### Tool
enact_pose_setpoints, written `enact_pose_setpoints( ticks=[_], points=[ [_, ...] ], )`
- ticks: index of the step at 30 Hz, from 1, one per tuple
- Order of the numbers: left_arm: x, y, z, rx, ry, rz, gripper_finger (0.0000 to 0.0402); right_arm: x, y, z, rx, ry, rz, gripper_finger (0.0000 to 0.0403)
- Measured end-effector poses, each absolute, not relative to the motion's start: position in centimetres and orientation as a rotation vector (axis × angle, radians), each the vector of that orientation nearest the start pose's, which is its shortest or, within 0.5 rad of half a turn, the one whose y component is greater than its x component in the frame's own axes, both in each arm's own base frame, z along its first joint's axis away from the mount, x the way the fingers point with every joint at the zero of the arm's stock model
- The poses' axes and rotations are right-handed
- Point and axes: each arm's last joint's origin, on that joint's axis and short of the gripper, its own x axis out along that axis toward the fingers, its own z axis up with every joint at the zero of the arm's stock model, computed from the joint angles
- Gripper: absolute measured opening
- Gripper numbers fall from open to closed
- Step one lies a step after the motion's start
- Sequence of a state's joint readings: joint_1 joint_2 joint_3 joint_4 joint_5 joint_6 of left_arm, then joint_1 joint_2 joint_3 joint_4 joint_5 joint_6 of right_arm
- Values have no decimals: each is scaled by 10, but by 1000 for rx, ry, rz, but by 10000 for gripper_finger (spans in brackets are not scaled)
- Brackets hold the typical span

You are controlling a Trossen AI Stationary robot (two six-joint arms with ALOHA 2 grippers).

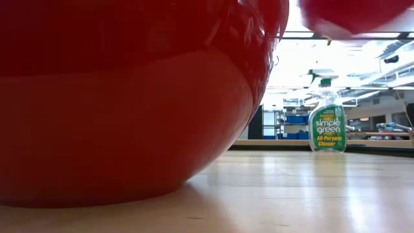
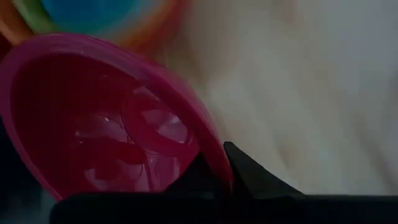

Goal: Nest bowls inside each other
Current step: Stack the small red bowl on top of the blue bowl

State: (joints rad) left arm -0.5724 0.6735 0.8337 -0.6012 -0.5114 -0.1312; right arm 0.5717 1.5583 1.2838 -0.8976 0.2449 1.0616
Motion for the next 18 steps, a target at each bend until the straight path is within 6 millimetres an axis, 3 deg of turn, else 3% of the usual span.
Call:
enact_pose_setpoints(
  ticks=[3, 9, 18],
  points=[
    [117, -58, 327, 87, 382, -33, 180, 271, 153, 288, 523, 885, -299, 27],
    [117, -58, 327, 77, 382, -30, 180, 320, 149, 279, 467, 719, -134, 25],
    [116, -58, 325, 73, 403, -26, 180, 396, 146, 283, 285, 686, -88, 25]
  ],
)
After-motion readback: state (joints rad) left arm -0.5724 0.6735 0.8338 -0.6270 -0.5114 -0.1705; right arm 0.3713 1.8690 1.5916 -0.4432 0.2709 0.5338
